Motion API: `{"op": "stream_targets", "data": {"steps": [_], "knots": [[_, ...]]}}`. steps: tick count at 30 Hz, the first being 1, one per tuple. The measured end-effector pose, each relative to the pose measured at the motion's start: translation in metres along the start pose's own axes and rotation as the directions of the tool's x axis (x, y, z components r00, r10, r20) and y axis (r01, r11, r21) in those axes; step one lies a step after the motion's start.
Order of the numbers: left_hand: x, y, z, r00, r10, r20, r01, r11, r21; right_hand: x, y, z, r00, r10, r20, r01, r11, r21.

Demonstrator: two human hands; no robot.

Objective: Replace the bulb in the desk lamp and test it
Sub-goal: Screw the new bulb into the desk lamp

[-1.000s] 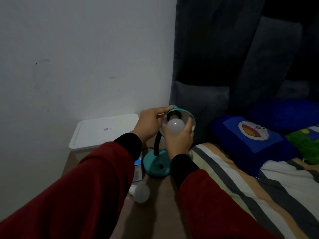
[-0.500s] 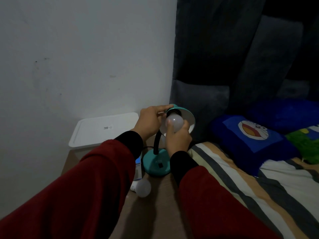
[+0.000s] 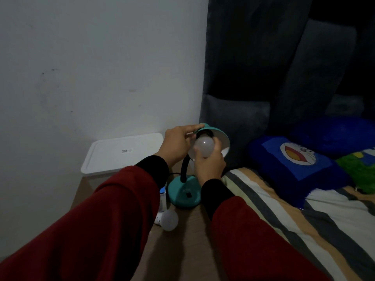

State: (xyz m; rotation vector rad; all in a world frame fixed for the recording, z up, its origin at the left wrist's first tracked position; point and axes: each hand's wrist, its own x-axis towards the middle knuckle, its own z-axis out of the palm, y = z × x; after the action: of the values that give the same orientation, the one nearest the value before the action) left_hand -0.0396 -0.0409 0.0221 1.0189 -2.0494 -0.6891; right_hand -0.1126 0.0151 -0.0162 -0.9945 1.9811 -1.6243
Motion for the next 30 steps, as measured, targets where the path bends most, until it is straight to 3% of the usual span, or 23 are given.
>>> {"op": "stream_targets", "data": {"steps": [3, 7, 11, 15, 19, 24, 30], "knots": [[-0.0005, -0.0004, -0.0006, 1.0, 0.0, 0.006, 0.0, 1.0, -0.005, 0.0013, -0.0052, 0.0009, 0.998, 0.06, -0.012, -0.06, 0.998, 0.034], [-0.0017, 0.0006, -0.0006, 1.0, -0.008, 0.006, 0.008, 1.0, -0.029, -0.0004, -0.0055, 0.0012, 0.999, -0.052, 0.007, 0.052, 0.997, -0.053], [-0.0008, 0.0004, -0.0017, 1.0, -0.013, -0.001, 0.013, 1.0, -0.019, 0.0029, -0.003, -0.0028, 1.0, 0.012, 0.019, -0.011, 1.0, -0.026], [-0.0009, 0.0012, -0.0005, 1.0, -0.022, 0.007, 0.022, 0.999, -0.037, -0.0007, -0.0022, -0.0053, 0.997, -0.066, 0.039, 0.068, 0.996, -0.055], [-0.0016, 0.0027, -0.0016, 1.0, -0.017, 0.004, 0.017, 1.0, -0.015, 0.0017, -0.0007, -0.007, 0.999, 0.044, 0.007, -0.044, 0.999, 0.028], [-0.0012, 0.0031, -0.0007, 1.0, -0.018, 0.004, 0.018, 1.0, -0.018, -0.0015, -0.0007, -0.0061, 0.998, -0.053, 0.035, 0.055, 0.998, -0.035], [-0.002, 0.0036, -0.0016, 1.0, -0.021, -0.001, 0.021, 1.0, -0.011, 0.0021, -0.0008, -0.0076, 1.0, 0.0, 0.023, 0.0, 1.0, -0.012]]}}
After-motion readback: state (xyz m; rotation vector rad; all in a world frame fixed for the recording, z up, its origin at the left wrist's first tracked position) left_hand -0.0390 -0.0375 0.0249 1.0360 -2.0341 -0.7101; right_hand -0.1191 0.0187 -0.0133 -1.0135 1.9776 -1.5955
